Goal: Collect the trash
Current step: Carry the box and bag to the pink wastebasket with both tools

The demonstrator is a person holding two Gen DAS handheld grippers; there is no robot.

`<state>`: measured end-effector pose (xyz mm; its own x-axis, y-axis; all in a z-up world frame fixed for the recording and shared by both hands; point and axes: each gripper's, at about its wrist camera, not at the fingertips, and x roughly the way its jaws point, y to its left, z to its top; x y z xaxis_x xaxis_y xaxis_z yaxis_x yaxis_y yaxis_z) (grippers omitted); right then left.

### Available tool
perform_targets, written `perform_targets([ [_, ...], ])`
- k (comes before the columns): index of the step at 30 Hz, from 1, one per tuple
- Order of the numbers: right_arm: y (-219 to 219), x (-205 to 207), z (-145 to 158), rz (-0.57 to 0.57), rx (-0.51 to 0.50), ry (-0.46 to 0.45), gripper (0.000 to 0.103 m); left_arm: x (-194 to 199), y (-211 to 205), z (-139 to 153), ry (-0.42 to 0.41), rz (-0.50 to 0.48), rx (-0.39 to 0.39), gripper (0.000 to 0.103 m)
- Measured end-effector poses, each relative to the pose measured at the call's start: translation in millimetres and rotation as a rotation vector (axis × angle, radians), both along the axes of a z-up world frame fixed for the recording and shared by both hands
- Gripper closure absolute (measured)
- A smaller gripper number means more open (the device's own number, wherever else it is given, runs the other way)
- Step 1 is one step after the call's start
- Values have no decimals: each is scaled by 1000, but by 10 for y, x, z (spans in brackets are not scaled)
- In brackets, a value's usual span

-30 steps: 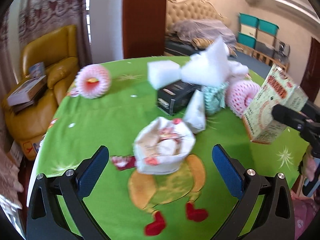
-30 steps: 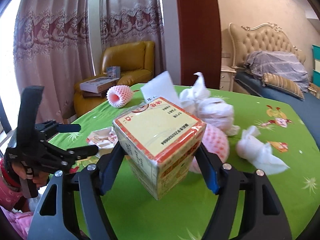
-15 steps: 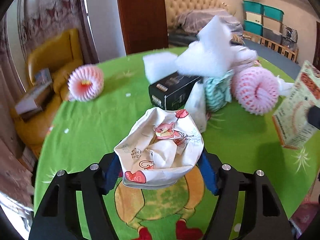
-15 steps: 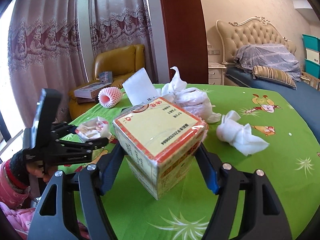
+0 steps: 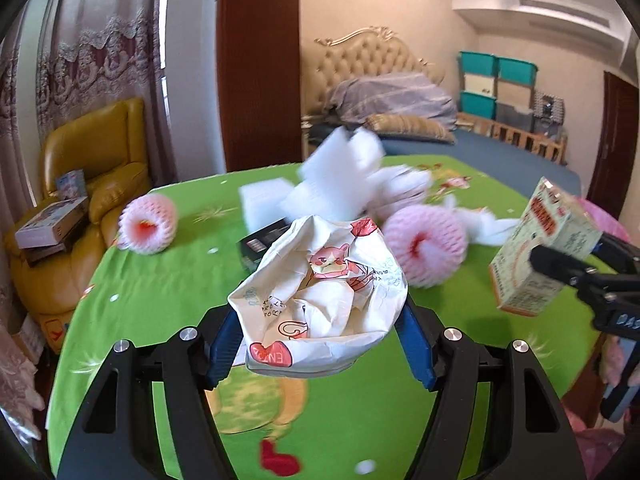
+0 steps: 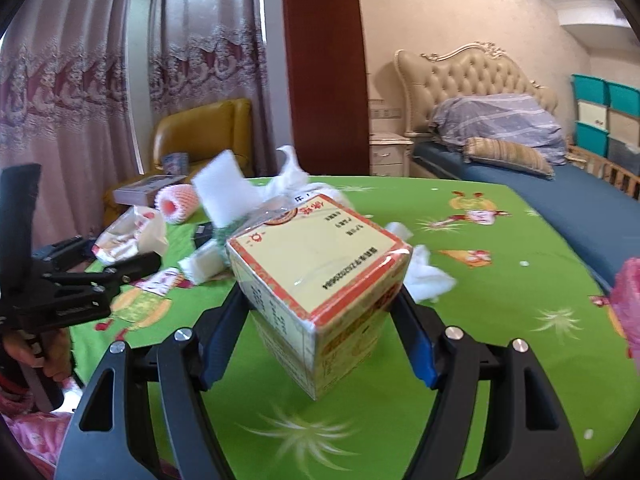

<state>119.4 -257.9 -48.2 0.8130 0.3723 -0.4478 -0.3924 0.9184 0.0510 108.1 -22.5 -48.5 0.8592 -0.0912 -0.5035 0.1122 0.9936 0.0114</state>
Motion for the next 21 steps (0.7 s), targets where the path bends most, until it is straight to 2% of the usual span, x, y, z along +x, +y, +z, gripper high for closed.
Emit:
perform_targets([
  [5, -277, -4, 15, -81, -9, -4, 34, 51, -302, 42, -19, -63, 13, 38],
  [8, -433, -43, 38, -139, -48, -21, 34, 123, -522, 76, -27, -109, 9, 38],
  [21, -1410, -184, 167, -381, -113, -64, 34, 447, -1667, 172, -49, -310, 12, 37],
])
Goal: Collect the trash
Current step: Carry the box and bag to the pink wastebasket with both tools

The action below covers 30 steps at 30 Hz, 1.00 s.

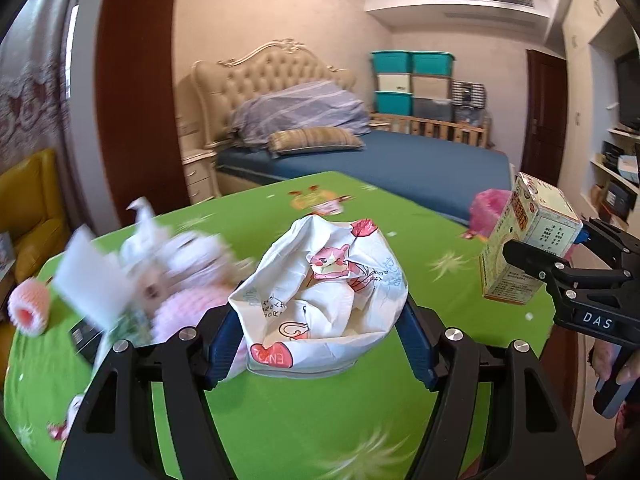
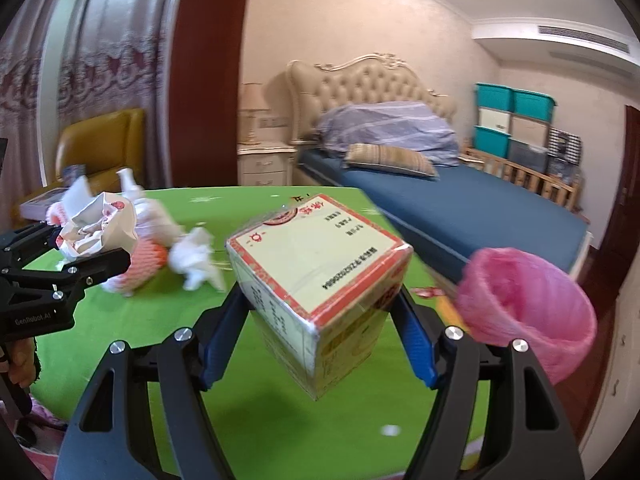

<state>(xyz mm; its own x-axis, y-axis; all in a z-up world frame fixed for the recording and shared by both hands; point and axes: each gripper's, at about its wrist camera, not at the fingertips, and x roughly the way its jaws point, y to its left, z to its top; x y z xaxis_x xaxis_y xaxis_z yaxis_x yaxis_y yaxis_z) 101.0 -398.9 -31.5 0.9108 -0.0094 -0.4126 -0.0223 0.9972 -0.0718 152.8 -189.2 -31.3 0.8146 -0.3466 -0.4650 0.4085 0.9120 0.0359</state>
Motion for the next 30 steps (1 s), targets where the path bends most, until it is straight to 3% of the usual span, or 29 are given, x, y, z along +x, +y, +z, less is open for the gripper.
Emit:
perform_targets([
  [11, -1014, -91, 68, -178, -27, -30, 34, 354, -1173, 150, 7, -211, 1, 37],
  [20, -2114, -34, 100, -283, -33, -41, 34, 654, -2458, 328, 33, -397, -23, 36],
  [30, -2691, 84, -20, -304, -19, -18, 34, 1046, -3370, 219, 133, -466, -75, 36],
])
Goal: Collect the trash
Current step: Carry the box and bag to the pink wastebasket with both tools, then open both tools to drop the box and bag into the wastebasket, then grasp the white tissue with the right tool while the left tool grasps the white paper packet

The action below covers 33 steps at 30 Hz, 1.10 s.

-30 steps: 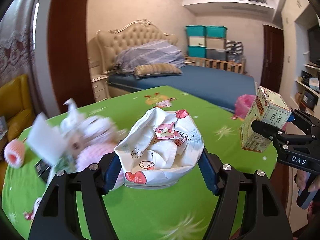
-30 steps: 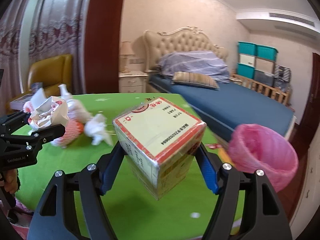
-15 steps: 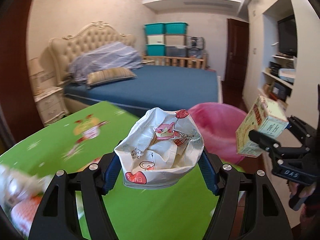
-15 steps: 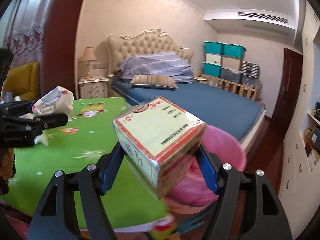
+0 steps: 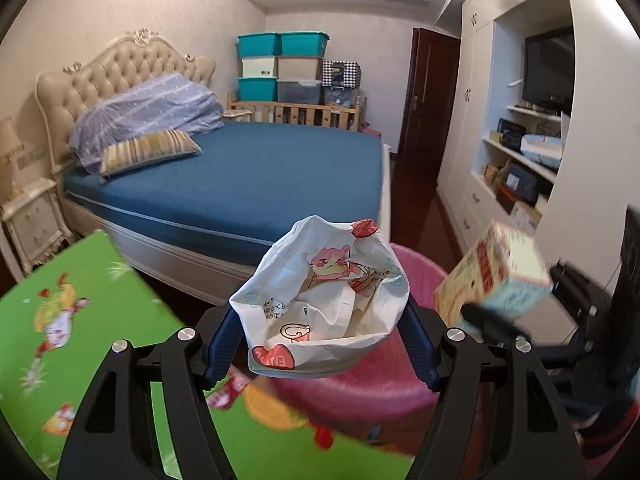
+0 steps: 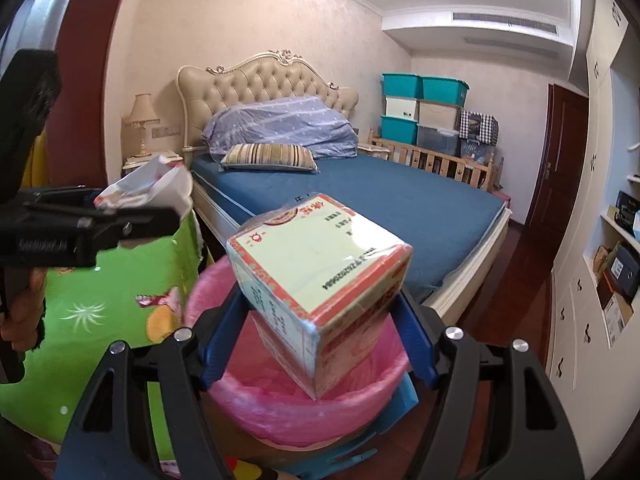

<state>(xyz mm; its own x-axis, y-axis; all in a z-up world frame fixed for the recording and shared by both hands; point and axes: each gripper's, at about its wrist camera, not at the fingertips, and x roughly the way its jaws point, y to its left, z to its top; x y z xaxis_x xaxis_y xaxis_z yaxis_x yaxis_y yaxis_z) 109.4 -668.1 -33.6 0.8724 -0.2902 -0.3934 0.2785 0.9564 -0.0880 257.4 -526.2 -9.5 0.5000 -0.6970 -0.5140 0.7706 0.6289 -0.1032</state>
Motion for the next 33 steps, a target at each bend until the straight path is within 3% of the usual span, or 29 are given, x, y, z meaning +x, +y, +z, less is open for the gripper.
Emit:
perform_targets([
  [6, -194, 92, -114, -6, 35, -13, 33, 185, -298, -17, 33, -8, -11, 34],
  [7, -231, 105, -127, -8, 34, -16, 29, 214, -324, -16, 42, -9, -14, 30],
  [8, -253, 116, -154, -5, 35, -20, 17, 240, -342, -13, 48, -6, -17, 27],
  [9, -289, 85, -181, -7, 39, -20, 13, 258, -331, -6, 49, 1, -26, 17],
  [10, -326, 113, -175, -14, 42, -24, 12, 268, -315, 14, 48, 7, -34, 11],
  [13, -366, 22, -179, -28, 69, -39, 12, 282, -138, 79, 38, 33, -42, 11],
  [18, -207, -277, -30, -35, 56, -75, 12, 181, 487, 263, -27, 127, -52, 10],
  [23, 244, -510, 145, 16, 21, -89, 11, -8, 1258, 336, -78, 236, -59, 9],
  [27, 733, -524, 219, 87, 26, -99, 11, -233, 1838, 262, -127, 300, -3, 9],
  [33, 1602, -253, 132, 195, 57, -72, 11, -501, 2677, 66, -120, 374, 61, 9],
])
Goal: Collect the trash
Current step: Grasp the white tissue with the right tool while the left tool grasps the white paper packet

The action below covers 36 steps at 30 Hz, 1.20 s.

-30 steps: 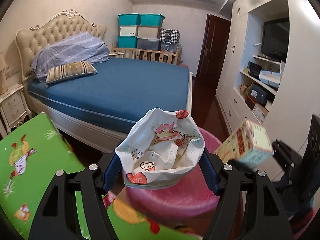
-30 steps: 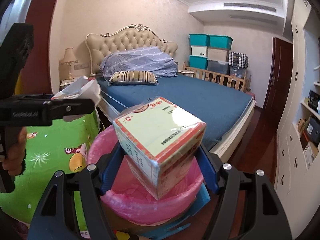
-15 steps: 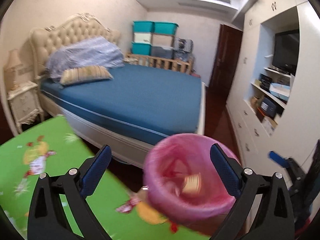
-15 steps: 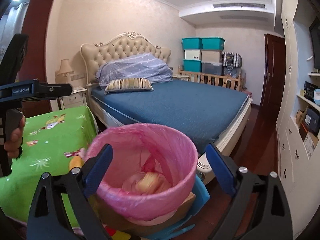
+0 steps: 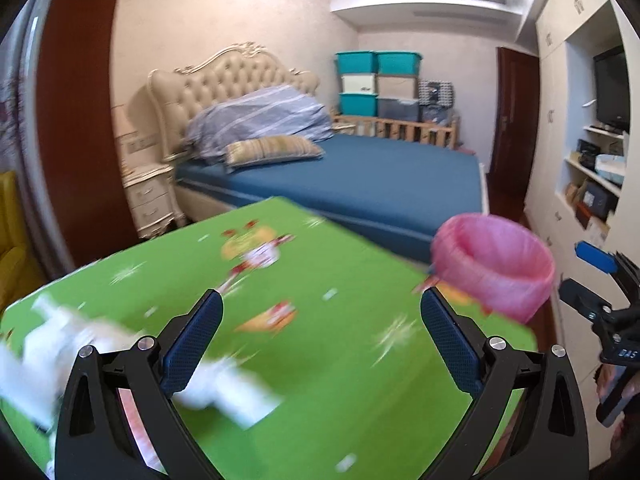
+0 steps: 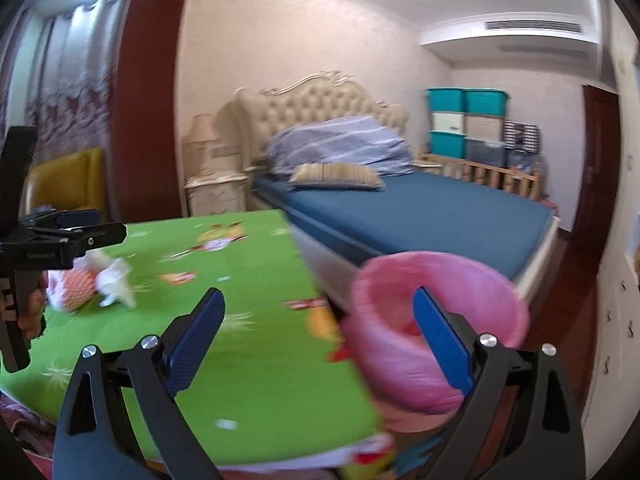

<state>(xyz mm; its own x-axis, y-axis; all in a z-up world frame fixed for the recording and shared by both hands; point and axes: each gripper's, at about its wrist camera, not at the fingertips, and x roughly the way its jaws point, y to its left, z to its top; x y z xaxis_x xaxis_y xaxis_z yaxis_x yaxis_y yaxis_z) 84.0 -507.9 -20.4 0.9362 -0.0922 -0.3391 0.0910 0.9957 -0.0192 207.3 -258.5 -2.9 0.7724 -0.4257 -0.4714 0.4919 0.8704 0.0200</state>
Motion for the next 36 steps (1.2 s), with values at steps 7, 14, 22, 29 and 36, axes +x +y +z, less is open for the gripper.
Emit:
perform_targets([
  [7, 1054, 322, -241, 149, -23, 94, 11, -316, 1062, -204, -2, 149, 17, 9],
  [14, 1694, 462, -352, 244, 5, 170, 11, -587, 2116, -493, 63, 344, 27, 9],
  [22, 2187, 657, -397, 310, -55, 202, 11, -743, 3133, -682, 71, 570, 47, 9],
  [29, 2323, 1213, -396, 297, -118, 272, 11, -706, 3411, -632, 85, 600, 29, 9],
  [36, 2396, 1751, -420, 320, -88, 340, 17, -666, 3396, -616, 103, 607, 19, 9],
])
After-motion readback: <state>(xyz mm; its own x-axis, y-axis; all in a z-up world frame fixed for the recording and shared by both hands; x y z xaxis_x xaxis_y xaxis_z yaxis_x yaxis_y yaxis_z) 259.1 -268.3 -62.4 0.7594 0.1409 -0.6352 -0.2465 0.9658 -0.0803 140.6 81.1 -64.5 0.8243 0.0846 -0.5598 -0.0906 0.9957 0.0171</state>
